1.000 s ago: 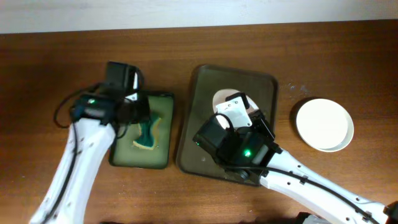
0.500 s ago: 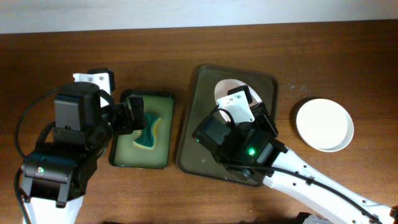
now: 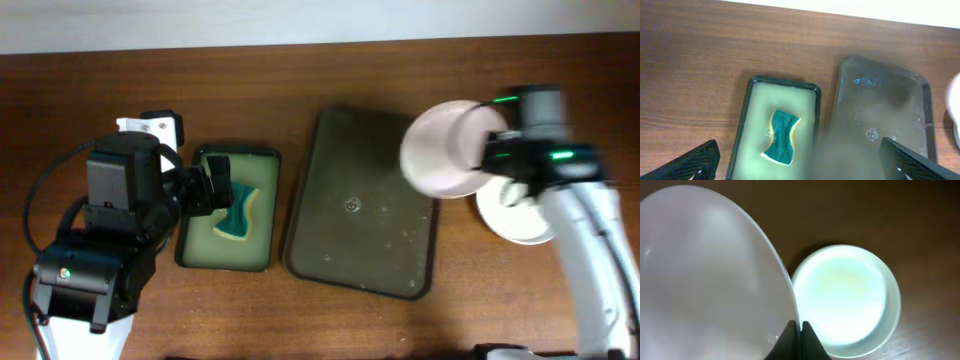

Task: Clean dirty plates on tray and stack at the side
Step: 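Carry white plate right and place it on the plate stack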

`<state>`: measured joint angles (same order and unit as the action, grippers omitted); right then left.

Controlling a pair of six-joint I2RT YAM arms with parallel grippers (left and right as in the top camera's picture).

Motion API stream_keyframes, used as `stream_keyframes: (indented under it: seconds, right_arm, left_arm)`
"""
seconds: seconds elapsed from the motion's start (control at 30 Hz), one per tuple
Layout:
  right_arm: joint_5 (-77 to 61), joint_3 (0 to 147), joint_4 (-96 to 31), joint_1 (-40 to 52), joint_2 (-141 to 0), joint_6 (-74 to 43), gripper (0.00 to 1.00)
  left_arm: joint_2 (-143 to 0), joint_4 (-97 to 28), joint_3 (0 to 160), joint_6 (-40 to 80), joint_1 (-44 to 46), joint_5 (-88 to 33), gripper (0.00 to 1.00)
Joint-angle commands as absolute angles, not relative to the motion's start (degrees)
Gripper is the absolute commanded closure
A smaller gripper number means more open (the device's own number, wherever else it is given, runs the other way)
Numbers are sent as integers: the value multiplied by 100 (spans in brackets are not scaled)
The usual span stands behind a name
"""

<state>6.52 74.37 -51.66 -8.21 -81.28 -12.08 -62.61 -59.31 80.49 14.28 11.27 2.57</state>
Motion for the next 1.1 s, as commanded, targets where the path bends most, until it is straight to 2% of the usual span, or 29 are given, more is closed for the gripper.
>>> stream_keyframes:
  seconds: [0.0, 0.07, 0.2, 0.23, 0.3, 0.33, 0.43, 0.5, 0.53, 0.57, 0.67, 0.77, 0.87, 1.0, 1.07]
  right_arm:
    - [-1439, 7526, -5109, -2552, -8514, -1293, 96]
    - [-1441, 7526, -4965, -3413, -9061, -1573, 96]
    - [-1503, 7529, -5011, -4180, -10141, -1699, 96]
    - [-1505, 7526, -5120, -4209, -10333, -1695, 81]
    - [-1503, 7529, -5177, -4119, -10377, -1437, 31]
    - [-1540, 7531, -5218, -4086, -10228, -1389, 24]
    - [-2403, 7533, -5328, -3885, -9244, -978, 21]
    - [-3334, 7533, -5404, -3422, -8031, -480, 14]
    - [-3382, 7533, -5406, -2993, -7269, -316, 12]
    - [-3361, 7533, -5400, -2685, -6810, -222, 2]
    - [-3020, 7533, -5398, -1251, -5142, -172, 2]
    - [-2952, 7533, -5404, -429, -4060, -167, 1]
    - [-2335, 7533, -5468, -338, -3319, -169, 2]
    - [-2202, 7533, -5763, -204, -2947, -165, 2]
    - [-1474, 7419, -5819, -36, -2945, -167, 2]
  left_arm:
    - [-6239, -5927, 8121, 1339, 1107, 320, 0]
    - [-6239, -5927, 8121, 1337, 1107, 318, 0]
    - [-6239, -5927, 8121, 1337, 1107, 320, 0]
    - [-6239, -5927, 8121, 1337, 1107, 320, 0]
    - [-6239, -5927, 8121, 1339, 1107, 320, 0]
    - [-6239, -5927, 8121, 1339, 1107, 320, 0]
    - [-6239, -5927, 8121, 1339, 1107, 318, 0]
    - [-6239, -5927, 8121, 1339, 1107, 318, 0]
    - [-6239, -5927, 8121, 1339, 1107, 318, 0]
    - [-6239, -5927, 8121, 1339, 1107, 320, 0]
    - [-6239, -5927, 8121, 1337, 1107, 320, 0]
    - [-6239, -5927, 8121, 1339, 1107, 318, 0]
    - [-6239, -5927, 8121, 1339, 1107, 320, 0]
    - [-6239, -5927, 8121, 1337, 1107, 320, 0]
    - [-6239, -5927, 8121, 1339, 1107, 320, 0]
